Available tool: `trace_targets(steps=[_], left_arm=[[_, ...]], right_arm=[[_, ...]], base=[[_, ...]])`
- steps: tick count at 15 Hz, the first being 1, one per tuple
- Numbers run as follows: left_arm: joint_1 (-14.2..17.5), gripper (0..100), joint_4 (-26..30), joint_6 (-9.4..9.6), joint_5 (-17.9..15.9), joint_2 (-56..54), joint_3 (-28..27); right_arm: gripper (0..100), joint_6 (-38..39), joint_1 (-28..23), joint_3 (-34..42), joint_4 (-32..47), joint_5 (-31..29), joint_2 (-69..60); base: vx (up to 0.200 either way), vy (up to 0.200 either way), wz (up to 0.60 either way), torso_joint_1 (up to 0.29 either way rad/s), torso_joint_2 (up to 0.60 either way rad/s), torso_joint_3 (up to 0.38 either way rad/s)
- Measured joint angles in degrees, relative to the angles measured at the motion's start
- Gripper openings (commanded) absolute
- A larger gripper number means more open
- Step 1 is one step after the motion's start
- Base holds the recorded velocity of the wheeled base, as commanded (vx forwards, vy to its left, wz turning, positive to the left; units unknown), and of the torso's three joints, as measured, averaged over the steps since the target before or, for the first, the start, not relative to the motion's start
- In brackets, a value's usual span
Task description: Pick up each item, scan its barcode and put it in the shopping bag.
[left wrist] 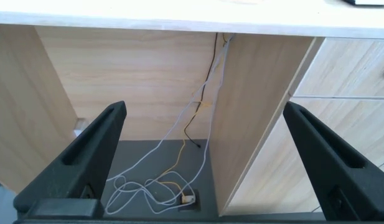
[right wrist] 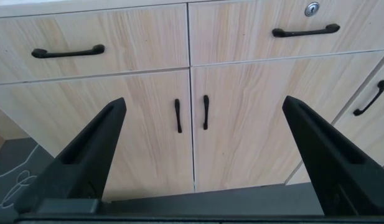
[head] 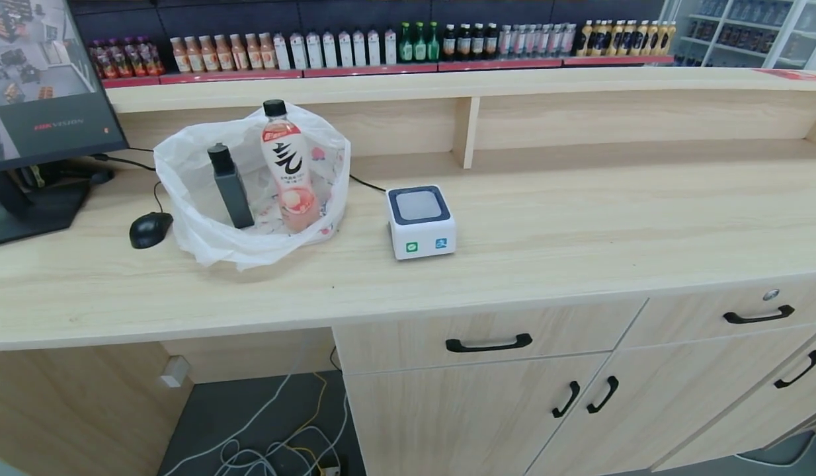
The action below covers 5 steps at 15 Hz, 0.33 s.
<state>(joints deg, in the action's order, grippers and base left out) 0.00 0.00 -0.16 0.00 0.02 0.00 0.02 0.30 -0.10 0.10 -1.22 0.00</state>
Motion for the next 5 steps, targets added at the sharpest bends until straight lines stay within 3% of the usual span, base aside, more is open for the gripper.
trace_targets(steps=[5], left_arm=[[0.00, 100, 0.00, -0.05, 0.00, 0.00, 0.00]], right_arm=[[100, -0.02, 0.00, 0.00, 0.00, -0.01, 0.00]], base=[[0.000, 0.000, 0.00, 0.000, 0.00, 0.000]])
